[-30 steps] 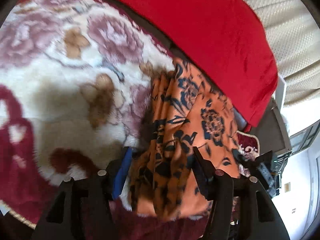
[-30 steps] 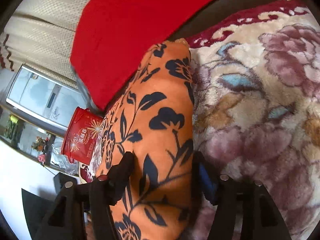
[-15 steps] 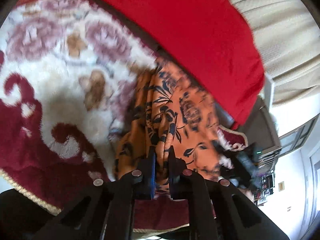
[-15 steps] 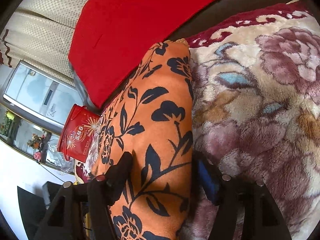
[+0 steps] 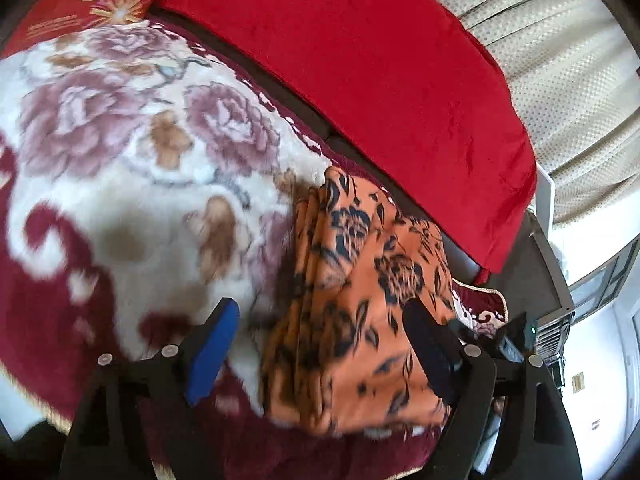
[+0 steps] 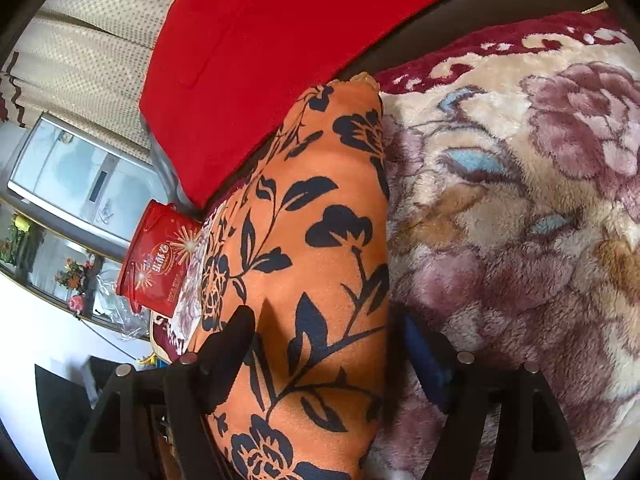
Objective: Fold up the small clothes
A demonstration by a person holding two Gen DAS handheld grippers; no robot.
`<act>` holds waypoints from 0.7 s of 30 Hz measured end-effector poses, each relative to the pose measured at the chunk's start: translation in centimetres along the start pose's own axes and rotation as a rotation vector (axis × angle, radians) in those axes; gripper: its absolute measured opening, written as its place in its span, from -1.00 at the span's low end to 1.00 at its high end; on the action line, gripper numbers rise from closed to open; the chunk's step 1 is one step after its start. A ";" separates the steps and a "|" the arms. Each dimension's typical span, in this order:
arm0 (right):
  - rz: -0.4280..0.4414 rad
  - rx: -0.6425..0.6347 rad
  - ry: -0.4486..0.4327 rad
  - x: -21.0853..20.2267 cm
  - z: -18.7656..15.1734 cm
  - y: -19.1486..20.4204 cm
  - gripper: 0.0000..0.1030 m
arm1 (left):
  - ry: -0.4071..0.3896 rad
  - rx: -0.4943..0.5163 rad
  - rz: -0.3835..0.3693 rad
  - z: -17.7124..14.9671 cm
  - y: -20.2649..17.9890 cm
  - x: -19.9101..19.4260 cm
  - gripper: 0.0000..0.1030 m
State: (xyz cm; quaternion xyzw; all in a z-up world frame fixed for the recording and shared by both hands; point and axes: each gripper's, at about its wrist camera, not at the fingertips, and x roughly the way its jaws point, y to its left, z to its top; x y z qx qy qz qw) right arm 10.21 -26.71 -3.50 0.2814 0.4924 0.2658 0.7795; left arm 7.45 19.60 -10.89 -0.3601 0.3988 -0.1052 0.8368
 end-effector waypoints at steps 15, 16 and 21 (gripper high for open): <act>0.013 -0.052 0.024 0.1 1.1 0.3 0.50 | 0.190 -0.044 -0.063 1.4 1.8 7.9 0.65; 0.018 -0.045 0.029 0.4 1.3 0.3 0.50 | 0.206 -0.033 -0.055 1.2 1.9 8.3 0.62; -0.020 -0.091 0.090 2.6 1.6 1.2 0.04 | 0.246 0.059 -0.065 1.1 0.3 9.1 -0.41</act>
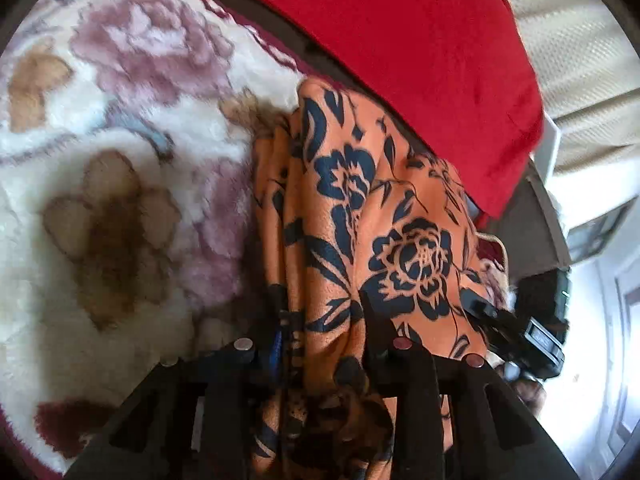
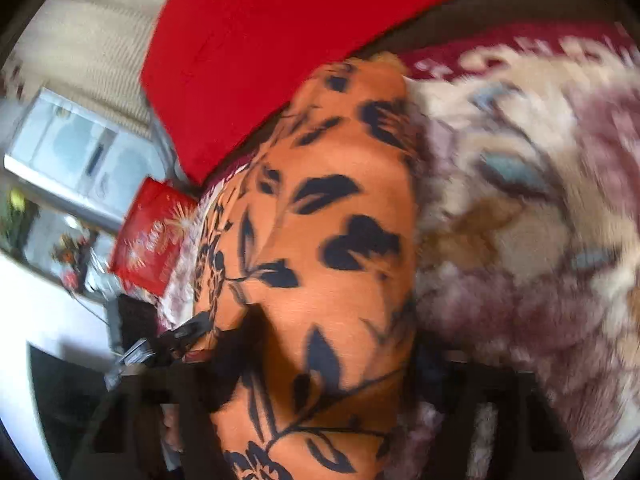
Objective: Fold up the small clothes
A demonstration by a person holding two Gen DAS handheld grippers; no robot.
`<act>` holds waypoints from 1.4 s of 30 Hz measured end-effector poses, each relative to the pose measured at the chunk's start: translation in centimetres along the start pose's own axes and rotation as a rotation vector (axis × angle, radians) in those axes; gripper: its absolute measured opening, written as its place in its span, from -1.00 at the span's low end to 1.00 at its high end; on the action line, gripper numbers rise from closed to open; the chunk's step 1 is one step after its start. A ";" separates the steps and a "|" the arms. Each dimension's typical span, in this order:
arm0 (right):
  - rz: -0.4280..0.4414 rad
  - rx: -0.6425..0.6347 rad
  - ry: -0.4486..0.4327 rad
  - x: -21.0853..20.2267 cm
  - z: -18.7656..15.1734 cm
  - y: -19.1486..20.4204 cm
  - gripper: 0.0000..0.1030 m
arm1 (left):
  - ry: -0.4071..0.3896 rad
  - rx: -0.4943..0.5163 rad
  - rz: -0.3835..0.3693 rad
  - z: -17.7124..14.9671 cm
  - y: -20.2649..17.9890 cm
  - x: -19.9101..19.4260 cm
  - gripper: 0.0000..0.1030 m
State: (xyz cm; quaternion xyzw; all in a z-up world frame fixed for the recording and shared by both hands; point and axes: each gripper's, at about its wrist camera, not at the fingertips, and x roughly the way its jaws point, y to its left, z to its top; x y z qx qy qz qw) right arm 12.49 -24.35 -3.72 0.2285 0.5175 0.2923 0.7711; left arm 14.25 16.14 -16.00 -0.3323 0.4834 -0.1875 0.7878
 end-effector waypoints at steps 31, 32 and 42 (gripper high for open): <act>-0.239 0.097 -0.231 -13.0 4.2 -11.1 0.09 | -0.130 0.341 0.209 -0.2 -15.4 5.6 0.23; -0.289 0.078 -0.275 -14.1 3.6 -10.4 0.10 | -0.153 0.362 0.222 -0.8 -15.7 4.7 0.25; -0.418 -0.259 -0.313 -13.2 -2.4 0.6 0.50 | -0.203 0.462 0.413 -2.1 -16.1 5.1 0.27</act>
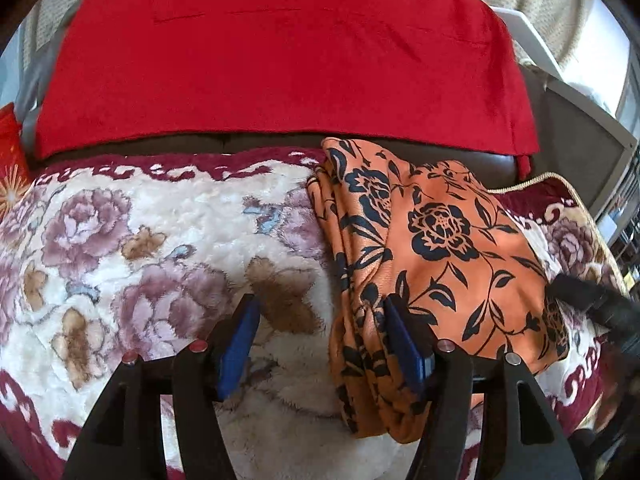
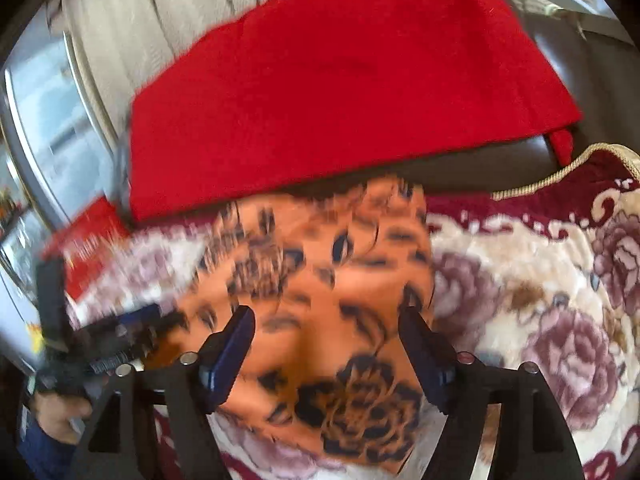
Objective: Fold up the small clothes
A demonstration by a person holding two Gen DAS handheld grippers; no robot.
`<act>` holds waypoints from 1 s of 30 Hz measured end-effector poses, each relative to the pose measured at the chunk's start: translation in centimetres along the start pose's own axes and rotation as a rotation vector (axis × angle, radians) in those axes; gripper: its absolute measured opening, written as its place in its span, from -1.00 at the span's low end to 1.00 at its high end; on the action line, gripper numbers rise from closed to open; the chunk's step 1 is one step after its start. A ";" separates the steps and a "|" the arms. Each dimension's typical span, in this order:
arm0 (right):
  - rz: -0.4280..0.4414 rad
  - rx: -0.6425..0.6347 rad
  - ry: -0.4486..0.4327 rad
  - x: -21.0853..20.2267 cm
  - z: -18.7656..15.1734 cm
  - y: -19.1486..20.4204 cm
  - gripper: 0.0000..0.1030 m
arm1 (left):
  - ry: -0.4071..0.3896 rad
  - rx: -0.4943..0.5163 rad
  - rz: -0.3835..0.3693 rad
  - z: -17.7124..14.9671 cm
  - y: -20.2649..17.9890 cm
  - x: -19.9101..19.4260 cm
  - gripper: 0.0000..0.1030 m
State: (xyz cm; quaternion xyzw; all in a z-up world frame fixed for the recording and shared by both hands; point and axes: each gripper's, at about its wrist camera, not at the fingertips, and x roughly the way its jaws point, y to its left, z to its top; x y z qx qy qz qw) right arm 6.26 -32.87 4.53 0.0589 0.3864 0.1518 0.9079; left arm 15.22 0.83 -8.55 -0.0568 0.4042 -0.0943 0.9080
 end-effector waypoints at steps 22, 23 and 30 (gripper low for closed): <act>0.011 0.136 0.177 6.2 5.5 -4.7 0.60 | -0.051 0.031 0.035 4.9 -1.2 -0.2 0.44; 0.021 0.148 0.155 5.9 6.1 -4.9 0.60 | -0.037 0.041 0.047 5.6 -1.4 0.7 0.44; -0.056 0.152 0.264 9.9 6.2 -6.2 0.63 | 0.062 0.040 0.105 6.3 -1.4 3.1 0.44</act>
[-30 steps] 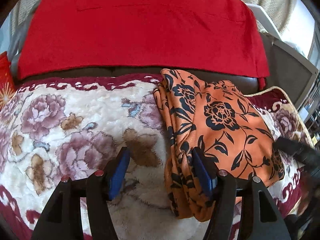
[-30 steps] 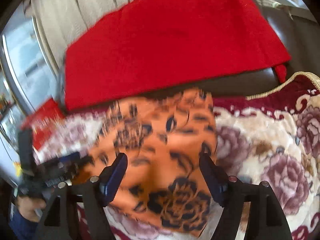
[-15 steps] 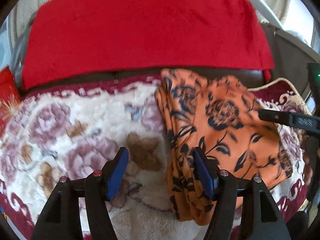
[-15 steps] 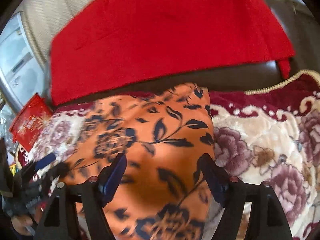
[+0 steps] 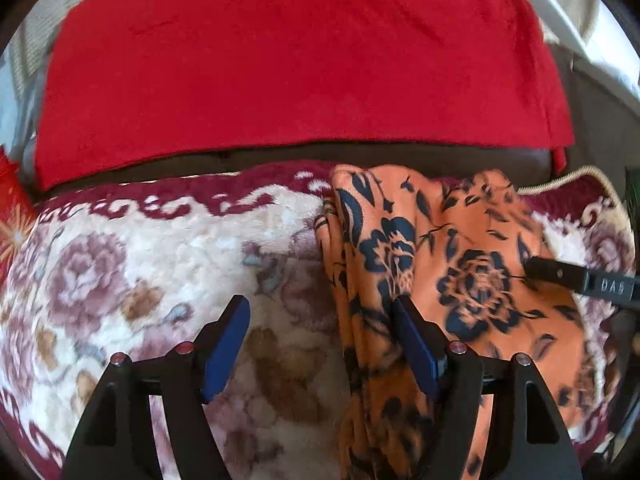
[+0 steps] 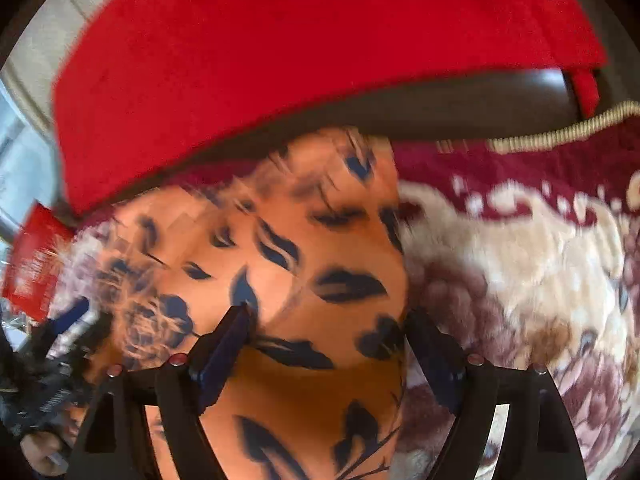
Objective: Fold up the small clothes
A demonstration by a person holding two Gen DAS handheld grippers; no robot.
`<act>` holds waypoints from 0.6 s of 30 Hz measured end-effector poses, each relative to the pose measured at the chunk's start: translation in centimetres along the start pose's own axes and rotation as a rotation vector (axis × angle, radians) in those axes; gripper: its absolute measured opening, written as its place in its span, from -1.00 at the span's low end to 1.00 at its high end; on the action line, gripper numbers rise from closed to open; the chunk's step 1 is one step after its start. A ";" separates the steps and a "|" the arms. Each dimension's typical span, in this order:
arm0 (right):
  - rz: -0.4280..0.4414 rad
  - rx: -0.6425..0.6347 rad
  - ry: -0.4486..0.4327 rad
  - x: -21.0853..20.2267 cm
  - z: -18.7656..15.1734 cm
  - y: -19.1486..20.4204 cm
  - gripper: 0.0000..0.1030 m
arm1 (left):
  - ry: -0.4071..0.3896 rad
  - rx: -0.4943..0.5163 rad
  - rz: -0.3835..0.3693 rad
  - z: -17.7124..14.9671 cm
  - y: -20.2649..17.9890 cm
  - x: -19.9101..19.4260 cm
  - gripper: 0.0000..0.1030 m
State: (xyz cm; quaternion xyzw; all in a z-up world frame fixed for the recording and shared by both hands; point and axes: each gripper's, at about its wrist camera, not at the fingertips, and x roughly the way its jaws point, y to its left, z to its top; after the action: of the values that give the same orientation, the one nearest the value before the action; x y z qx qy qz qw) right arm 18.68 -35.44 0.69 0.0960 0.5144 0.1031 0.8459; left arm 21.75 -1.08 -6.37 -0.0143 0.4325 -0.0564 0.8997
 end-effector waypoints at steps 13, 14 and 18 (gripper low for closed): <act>-0.178 -0.171 -0.372 -17.9 -15.4 6.2 1.00 | -0.258 -0.004 0.048 -6.2 -1.8 -15.6 1.00; -0.194 -0.166 -0.381 -18.8 -16.9 6.5 1.00 | -0.257 -0.008 0.036 -6.4 -2.0 -16.2 1.00; -0.223 -0.164 -0.395 -19.9 -19.8 7.3 1.00 | -0.253 0.000 0.029 -7.7 -2.9 -18.1 1.00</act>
State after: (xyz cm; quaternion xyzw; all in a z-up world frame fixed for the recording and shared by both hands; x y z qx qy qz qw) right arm -8.41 -32.74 10.60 -0.0120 0.3361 0.0298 0.9413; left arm 4.26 -1.71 3.10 -0.0150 0.3155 -0.0412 0.9479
